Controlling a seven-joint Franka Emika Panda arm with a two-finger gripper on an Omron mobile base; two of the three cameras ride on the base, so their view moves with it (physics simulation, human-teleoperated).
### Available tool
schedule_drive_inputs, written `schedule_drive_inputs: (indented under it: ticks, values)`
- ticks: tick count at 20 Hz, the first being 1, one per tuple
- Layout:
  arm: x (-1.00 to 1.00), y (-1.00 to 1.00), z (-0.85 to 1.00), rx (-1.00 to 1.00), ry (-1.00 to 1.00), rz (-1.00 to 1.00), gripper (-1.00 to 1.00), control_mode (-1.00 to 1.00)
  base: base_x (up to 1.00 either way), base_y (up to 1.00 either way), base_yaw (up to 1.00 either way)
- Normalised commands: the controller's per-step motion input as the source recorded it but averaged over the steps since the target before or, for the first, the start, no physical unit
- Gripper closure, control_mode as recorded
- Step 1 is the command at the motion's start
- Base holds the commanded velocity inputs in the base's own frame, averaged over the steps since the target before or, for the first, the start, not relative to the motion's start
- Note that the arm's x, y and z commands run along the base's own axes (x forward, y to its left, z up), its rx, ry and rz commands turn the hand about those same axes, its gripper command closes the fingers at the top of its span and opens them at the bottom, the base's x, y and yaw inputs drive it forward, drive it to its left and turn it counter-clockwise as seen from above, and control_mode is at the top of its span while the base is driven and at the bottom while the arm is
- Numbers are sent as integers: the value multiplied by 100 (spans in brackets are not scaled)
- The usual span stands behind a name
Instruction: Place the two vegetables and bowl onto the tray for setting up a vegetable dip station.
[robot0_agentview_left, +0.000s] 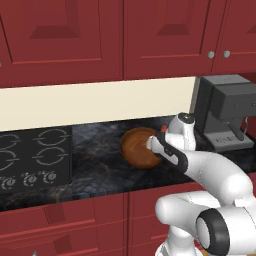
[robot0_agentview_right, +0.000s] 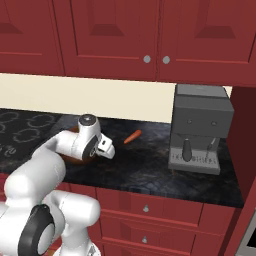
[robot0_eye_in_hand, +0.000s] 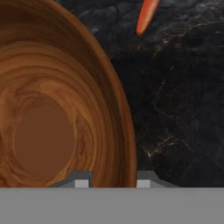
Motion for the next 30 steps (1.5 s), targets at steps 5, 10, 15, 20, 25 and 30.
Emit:
schedule_drive_inputs:
  ticks: [5,10,15,20,25,30]
  values:
    - [-13,4,32,0,9,0,100,-100,0,0,0]
    - [-15,0,33,2,13,0,100,-100,0,0,0]
    - [-19,1,28,5,7,0,100,-100,0,0,0]
    - [-26,7,19,5,0,0,100,-100,0,0,0]
    - [-13,6,17,0,4,0,100,-100,0,0,0]
    - [-9,3,13,1,6,0,100,-100,0,0,0]
